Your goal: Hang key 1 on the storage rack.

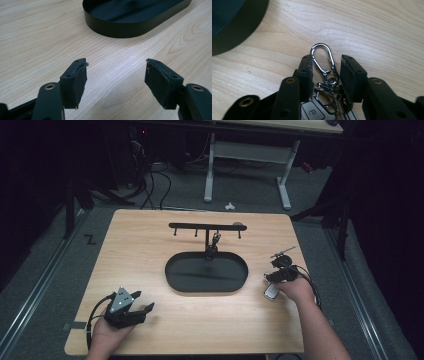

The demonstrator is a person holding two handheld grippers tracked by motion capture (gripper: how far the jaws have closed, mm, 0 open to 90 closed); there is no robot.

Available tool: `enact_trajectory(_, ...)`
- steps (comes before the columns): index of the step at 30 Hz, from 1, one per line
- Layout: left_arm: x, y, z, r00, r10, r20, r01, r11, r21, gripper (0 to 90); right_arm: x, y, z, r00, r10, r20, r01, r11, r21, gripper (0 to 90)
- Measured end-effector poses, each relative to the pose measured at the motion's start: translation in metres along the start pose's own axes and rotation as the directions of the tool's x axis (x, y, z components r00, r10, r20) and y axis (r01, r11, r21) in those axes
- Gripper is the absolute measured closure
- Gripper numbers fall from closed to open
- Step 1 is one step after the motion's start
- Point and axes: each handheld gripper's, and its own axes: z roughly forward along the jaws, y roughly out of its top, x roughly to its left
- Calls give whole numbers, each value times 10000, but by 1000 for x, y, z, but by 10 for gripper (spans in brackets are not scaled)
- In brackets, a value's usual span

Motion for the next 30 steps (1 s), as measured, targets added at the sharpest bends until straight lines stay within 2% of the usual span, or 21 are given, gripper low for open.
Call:
enact_trajectory(3,0,0,0,10000,-15,4,15,10000,8,345,0,-1,2,9999,-130,105,129,9999,91,688)
enact_trajectory(10,-1,0,2,10000,46,52,-46,10000,61,346,3,-6,3,9999,-149,36,149,9996,-251,732)
enact_trajectory(13,-2,0,2,9999,75,87,-76,9999,86,346,3,-7,2,10000,84,-45,-85,9997,-240,736)
enact_trajectory(15,-2,0,2,9999,100,80,-101,9999,96,346,1,-7,2,9984,493,-280,-502,9983,-312,747)
enact_trajectory(17,-2,0,2,9999,86,102,-87,9999,100,346,0,-7,0,9974,625,-356,-638,9973,-370,759)
enact_trajectory(18,-2,0,2,9999,86,123,-87,9999,131,346,0,-6,-1,9972,627,-402,-646,9967,-484,827)
enact_trajectory(21,-2,0,3,9998,105,142,-107,9998,140,347,-2,-5,-6,9968,759,-249,-772,9954,-573,852)
enact_trajectory(30,-3,-1,3,9998,99,192,-102,9998,167,347,-5,-6,-2,9960,887,125,-882,9954,-368,817)
